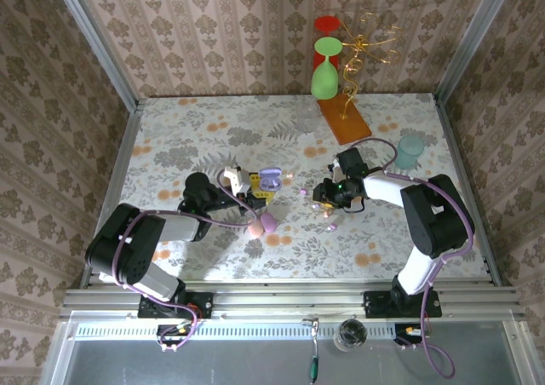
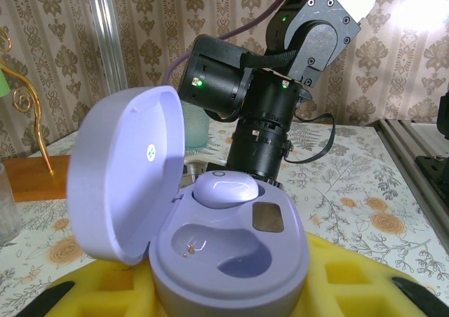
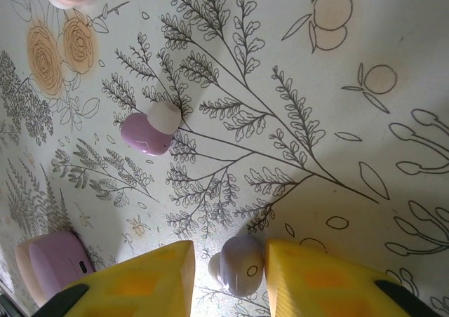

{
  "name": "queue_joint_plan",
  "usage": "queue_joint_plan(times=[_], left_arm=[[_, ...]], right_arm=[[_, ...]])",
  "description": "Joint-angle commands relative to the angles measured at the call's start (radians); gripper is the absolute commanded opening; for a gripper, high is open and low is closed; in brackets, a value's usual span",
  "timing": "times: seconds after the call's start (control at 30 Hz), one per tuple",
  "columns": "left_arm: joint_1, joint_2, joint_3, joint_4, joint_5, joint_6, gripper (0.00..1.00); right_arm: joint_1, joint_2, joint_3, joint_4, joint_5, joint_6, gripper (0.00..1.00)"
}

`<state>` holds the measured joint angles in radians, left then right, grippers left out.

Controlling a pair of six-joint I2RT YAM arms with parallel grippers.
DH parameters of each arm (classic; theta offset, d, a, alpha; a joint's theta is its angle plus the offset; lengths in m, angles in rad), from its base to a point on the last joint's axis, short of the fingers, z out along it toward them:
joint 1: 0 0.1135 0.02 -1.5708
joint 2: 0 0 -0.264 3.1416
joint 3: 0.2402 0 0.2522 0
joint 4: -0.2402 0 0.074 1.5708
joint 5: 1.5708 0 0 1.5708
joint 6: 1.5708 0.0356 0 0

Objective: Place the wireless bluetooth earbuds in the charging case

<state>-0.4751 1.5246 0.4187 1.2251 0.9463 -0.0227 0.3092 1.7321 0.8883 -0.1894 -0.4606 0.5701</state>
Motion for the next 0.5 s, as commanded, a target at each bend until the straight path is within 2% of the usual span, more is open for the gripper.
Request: queue_joint_plan(times=[0.0, 0.23, 0.47], left_arm=[[0.006, -0.018, 0.003, 0.040, 0.019, -0.013, 0.25], [0.007, -0.019, -0.003, 0.042, 0.005, -0.002, 0.25], [0.005, -0.008, 0.002, 0.040, 0.004, 0.004, 0.25]], right_arm=[[-0.005, 0.014, -0.016, -0.026, -0.026, -0.026, 0.31], [-0.003, 0.065, 0.014, -0.088, -0.025, -0.058, 0.27], [-0.004, 0.047, 0.012, -0.103, 0.000, -0.072, 0.20]])
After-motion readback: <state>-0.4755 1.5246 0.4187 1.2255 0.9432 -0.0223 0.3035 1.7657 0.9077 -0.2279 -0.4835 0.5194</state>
